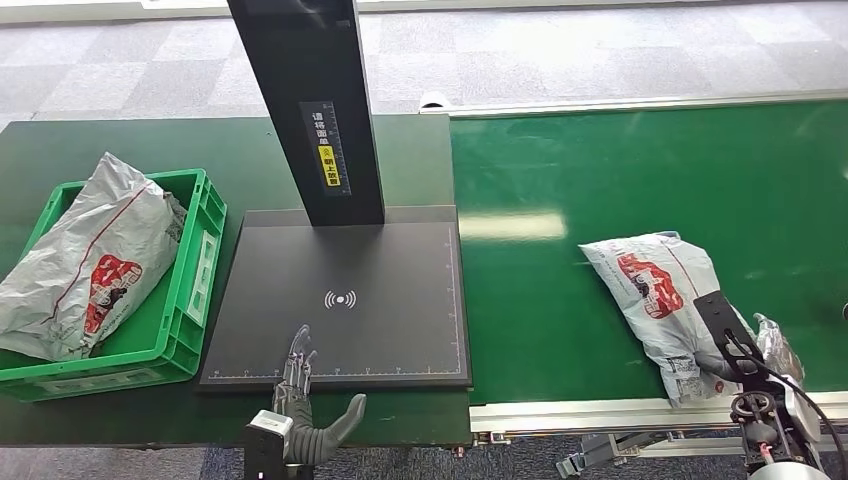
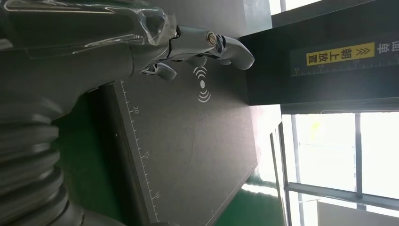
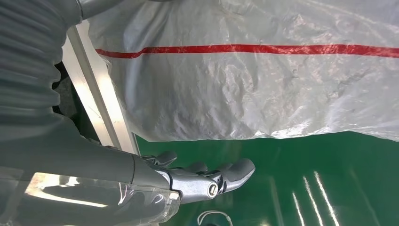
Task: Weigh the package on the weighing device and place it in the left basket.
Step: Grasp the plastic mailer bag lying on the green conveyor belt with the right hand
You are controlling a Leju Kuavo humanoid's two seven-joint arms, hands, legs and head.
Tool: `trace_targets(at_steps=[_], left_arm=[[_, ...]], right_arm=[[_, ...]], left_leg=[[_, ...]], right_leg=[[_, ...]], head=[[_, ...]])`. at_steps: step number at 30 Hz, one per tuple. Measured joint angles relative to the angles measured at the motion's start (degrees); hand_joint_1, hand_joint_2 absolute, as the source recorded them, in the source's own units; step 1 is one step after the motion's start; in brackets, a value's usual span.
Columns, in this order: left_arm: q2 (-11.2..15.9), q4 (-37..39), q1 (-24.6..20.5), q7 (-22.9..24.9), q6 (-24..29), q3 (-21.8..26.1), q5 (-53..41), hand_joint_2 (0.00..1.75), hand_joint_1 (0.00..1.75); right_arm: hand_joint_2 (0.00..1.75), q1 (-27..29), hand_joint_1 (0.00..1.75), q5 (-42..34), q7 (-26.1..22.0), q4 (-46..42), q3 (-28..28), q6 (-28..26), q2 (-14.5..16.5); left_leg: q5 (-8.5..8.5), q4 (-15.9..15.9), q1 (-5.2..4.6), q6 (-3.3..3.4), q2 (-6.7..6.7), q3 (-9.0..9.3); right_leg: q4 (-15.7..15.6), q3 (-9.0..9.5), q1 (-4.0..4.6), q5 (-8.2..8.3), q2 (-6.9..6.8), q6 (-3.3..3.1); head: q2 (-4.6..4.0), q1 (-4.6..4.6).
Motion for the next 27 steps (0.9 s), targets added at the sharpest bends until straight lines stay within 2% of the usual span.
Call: trace_targets(at_steps=[7, 12, 13, 16, 17, 27], left_arm=[[0.0, 0.0, 0.0, 0.0, 0.0, 0.0, 0.0, 1.75, 0.0], [0.1, 0.0, 0.0, 0.0, 0.1, 0.0, 0.0, 1.75, 0.0], [0.1, 0.0, 0.0, 0.0, 0.2, 0.0, 0.0, 1.75, 0.0], [0.3, 0.0, 0.0, 0.0, 0.6, 0.0, 0.0, 1.75, 0.0], [0.4, 0.0, 0.0, 0.0, 0.7, 0.0, 0.0, 1.75, 0.0], [0.5, -1.0, 1.4, 0.0, 2.3, 0.0, 0.2, 1.75, 0.0]], right_arm=[[1.75, -0.2, 0.0, 0.0, 0.2, 0.8, 0.0, 0.4, 0.0], [1.75, -0.6, 0.0, 0.6, 2.3, 1.3, 0.0, 4.0, 0.0], [1.75, -0.7, 0.27, 0.7, 2.7, 1.4, 0.0, 4.8, 0.0], [1.75, -0.9, 1.55, 1.1, 3.2, 1.7, 0.0, 6.6, 0.1], [1.75, -1.0, 1.72, 1.2, 3.2, 1.7, 0.0, 7.0, 0.2], [1.75, -1.5, 1.75, 0.4, -3.2, 0.6, 0.0, 1.9, 1.6]], left_leg=[[0.0, 0.0, 0.0, 0.0, 0.0, 0.0], [0.0, 0.0, 0.0, 0.0, 0.0, 0.01], [0.0, 0.0, 0.0, 0.0, 0.0, 0.01], [0.0, 0.0, 0.0, 0.0, 0.0, 0.01], [0.0, 0.0, 0.0, 0.0, 0.0, 0.01], [0.0, 0.0, 0.0, 0.0, -0.01, -0.03]], right_leg=[[0.0, 0.01, 0.0, 0.0, 0.0, 0.0], [0.0, 0.01, 0.0, 0.0, 0.0, 0.0], [0.0, 0.01, 0.0, 0.0, 0.0, 0.0], [0.0, 0.02, 0.0, 0.0, 0.0, 0.0], [0.0, 0.02, 0.0, 0.0, 0.0, 0.0], [0.0, 0.06, -0.01, 0.0, -0.01, 0.0]], head=[[0.0, 0.01], [0.0, 0.01], [0.0, 0.0], [0.0, 0.0], [0.0, 0.0], [0.0, 0.01]])
